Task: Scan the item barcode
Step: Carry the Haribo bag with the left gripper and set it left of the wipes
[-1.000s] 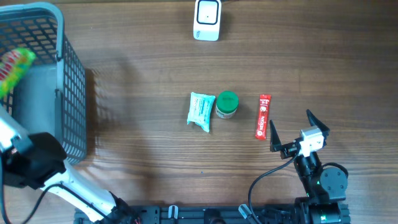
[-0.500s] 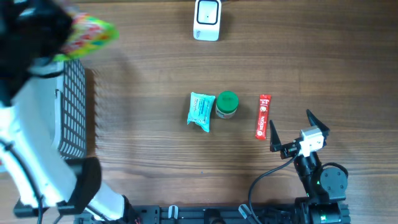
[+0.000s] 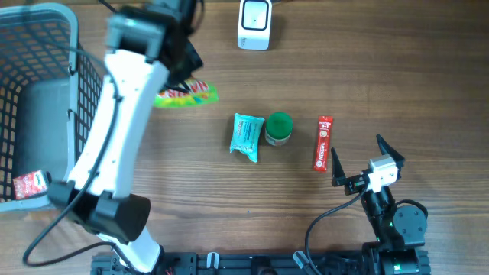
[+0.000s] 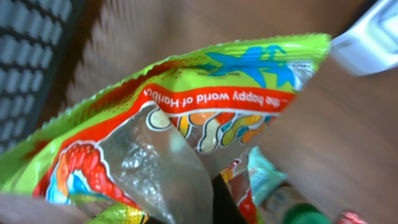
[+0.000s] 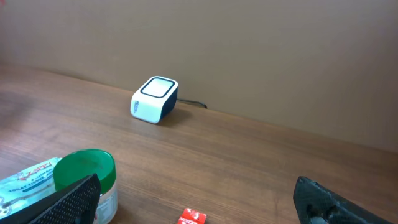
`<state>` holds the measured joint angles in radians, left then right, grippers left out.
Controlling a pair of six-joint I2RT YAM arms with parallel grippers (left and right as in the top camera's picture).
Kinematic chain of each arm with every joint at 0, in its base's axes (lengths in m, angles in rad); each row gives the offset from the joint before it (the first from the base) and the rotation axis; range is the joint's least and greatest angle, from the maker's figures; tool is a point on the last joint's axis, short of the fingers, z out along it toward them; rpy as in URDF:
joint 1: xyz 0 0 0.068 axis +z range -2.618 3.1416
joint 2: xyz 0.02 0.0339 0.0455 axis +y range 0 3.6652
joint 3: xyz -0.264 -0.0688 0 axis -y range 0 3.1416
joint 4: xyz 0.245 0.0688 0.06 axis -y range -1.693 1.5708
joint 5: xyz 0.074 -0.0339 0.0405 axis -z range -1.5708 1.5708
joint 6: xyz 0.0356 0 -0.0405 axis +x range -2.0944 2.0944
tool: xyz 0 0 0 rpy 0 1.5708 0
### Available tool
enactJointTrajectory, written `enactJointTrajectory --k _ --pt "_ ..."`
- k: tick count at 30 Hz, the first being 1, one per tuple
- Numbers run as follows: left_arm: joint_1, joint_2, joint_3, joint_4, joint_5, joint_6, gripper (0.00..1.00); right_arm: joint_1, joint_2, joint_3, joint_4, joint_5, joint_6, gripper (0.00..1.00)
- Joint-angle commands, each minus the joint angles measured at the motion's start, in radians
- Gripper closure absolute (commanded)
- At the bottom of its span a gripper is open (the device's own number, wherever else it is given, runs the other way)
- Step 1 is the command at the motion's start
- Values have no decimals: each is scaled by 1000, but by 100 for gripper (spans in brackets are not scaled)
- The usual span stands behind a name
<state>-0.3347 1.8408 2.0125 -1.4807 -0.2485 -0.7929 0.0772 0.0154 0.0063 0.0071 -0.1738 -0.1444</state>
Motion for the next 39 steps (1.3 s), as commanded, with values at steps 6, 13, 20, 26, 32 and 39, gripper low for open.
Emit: enactJointTrajectory --k 6,13,20,26,32,39 --pt "-67 -1 -535 389 16 -76 96 4 -5 -1 3 17 -11 0" --pt "-68 -1 -777 647 118 -76 96 4 -5 -1 3 17 -11 0" --pt "-67 -26 -769 652 125 -59 25 4 -5 -1 3 17 -11 0" --pt "-66 -95 -500 509 113 71 0 4 -5 -1 3 17 -11 0" --pt "-61 -134 -378 470 109 79 20 4 -5 -1 3 17 -11 0" --pt "6 -323 -230 382 -89 79 0 4 -5 -1 3 17 -11 0"
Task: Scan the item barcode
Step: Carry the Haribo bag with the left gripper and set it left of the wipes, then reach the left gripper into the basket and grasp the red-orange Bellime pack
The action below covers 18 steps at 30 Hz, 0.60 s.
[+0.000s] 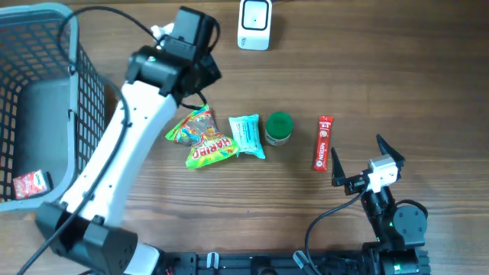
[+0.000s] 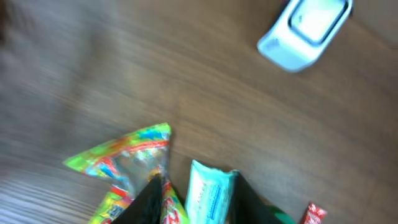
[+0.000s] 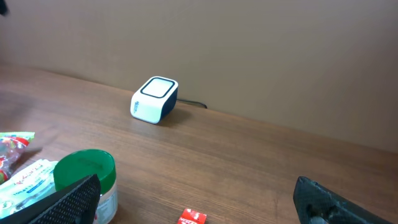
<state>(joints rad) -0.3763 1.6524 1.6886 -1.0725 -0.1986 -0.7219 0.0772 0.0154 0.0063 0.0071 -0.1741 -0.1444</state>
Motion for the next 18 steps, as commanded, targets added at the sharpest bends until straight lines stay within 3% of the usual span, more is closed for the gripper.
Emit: enactJointTrajectory --k 1,7,12,18 --pt "63 -169 106 -35 -157 8 0 4 -5 -1 3 17 -11 0" --pt "195 -372 110 -89 -179 3 0 4 -5 -1 3 17 -11 0" --pt "404 -470 110 -204 -312 -174 0 4 -5 -1 3 17 -11 0" --pt "658 -444 109 -297 -307 -316 0 4 -5 -1 3 17 -11 0"
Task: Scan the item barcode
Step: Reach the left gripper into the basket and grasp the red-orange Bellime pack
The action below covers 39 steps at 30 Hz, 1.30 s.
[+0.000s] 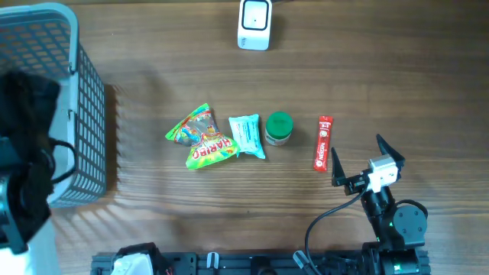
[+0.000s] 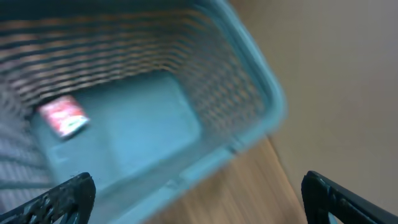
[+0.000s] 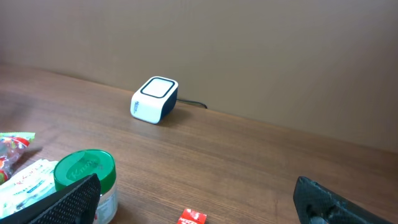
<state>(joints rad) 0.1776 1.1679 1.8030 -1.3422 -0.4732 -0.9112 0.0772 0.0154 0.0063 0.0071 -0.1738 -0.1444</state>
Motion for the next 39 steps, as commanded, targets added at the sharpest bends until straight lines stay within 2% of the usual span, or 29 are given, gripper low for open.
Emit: enactJointTrajectory --k 1,10,18,30,36,39 --pt "143 60 -6 -41 -33 -148 0 4 -5 -1 3 17 -11 0" --pt "333 335 -6 -168 -7 -423 0 4 -5 -1 3 17 -11 0" --pt "384 550 -45 -137 -68 -433 0 4 -5 -1 3 17 -11 0" --pt "417 573 -456 248 -149 -422 0 4 -5 -1 3 17 -11 0" --pt "417 574 -608 488 -150 -261 0 4 -5 -1 3 17 -11 0" --pt "417 576 -642 548 -149 -241 0 4 -5 -1 3 17 -11 0"
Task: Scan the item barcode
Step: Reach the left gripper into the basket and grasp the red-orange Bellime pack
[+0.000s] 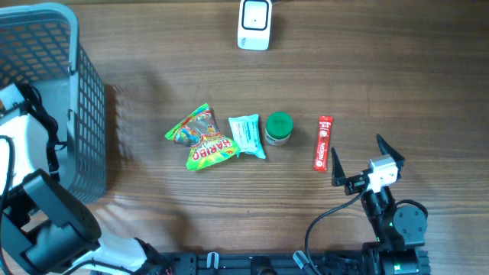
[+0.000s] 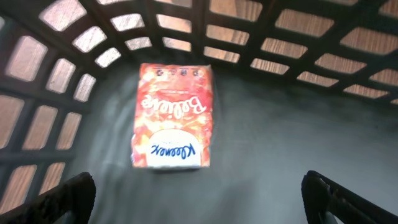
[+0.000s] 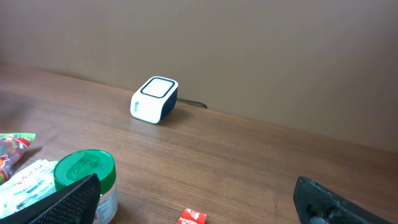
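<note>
My left gripper (image 2: 199,208) is open low inside the grey basket (image 1: 90,114), right over a red-orange packet (image 2: 174,115) lying flat on the basket floor (image 2: 286,155). From overhead my left arm (image 1: 21,134) hides both that gripper and the packet. The white scanner (image 1: 254,15) stands at the table's far edge, also seen as the scanner (image 3: 154,99) in the right wrist view. My right gripper (image 1: 357,165) rests open at the near right with nothing between its fingers, the same gripper (image 3: 199,208) facing the scanner.
In a row at mid-table lie a Haribo bag (image 1: 200,137), a teal packet (image 1: 246,136), a green-lidded jar (image 1: 279,127) and a red stick sachet (image 1: 323,143). The basket's mesh walls (image 2: 205,18) surround the left gripper.
My left gripper was high above the basket with the red packet small below it; now it sits low inside the basket, close over that packet. The right arm has not moved.
My left gripper held the Haribo bag left of the scanner. Then the bag lay on the table beside the teal packet with the gripper above it. Then the arm was over the basket, and now the open gripper is down inside it.
</note>
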`<state>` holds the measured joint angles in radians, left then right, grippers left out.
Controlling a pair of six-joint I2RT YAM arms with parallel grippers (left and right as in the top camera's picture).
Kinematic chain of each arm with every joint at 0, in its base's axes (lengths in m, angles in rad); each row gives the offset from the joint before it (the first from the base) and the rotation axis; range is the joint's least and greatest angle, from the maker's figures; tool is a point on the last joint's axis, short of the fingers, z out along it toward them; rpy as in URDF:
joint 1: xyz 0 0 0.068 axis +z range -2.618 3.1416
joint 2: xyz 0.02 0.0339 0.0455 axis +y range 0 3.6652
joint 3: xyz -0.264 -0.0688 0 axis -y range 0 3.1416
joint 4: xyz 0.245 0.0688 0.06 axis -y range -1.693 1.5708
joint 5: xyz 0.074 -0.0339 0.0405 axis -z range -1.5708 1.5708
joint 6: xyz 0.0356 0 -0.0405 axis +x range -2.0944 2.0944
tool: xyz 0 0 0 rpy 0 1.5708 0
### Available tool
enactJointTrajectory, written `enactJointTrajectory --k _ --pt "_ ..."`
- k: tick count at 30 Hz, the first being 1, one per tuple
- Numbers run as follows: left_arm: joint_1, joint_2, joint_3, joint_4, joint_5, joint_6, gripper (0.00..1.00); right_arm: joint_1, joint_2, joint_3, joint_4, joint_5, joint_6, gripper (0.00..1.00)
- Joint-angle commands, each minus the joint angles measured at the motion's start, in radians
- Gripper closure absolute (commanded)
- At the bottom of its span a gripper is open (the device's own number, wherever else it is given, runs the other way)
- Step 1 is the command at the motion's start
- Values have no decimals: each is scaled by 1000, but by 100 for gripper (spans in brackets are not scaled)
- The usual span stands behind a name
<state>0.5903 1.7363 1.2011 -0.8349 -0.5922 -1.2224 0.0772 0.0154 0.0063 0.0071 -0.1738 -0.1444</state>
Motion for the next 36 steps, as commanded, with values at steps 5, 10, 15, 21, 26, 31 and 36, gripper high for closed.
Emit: enactJointTrajectory --k 5,10,15,21,26,31,36 --pt "6 13 -97 116 -27 70 0 4 -5 -1 3 17 -11 0" --pt "43 13 -161 187 -26 70 0 4 -5 -1 3 17 -11 0" --pt "82 16 -171 220 -26 71 0 4 -5 -1 3 17 -11 0" --pt "93 67 -171 259 -20 100 0 4 -5 -1 3 17 -11 0" --pt "93 134 -171 292 -4 143 0 4 -5 -1 3 17 -11 0" --pt "95 156 -171 296 -3 150 35 4 -5 -1 3 17 -11 0" --pt "95 138 -159 296 -3 213 59 4 -5 -1 3 17 -11 0"
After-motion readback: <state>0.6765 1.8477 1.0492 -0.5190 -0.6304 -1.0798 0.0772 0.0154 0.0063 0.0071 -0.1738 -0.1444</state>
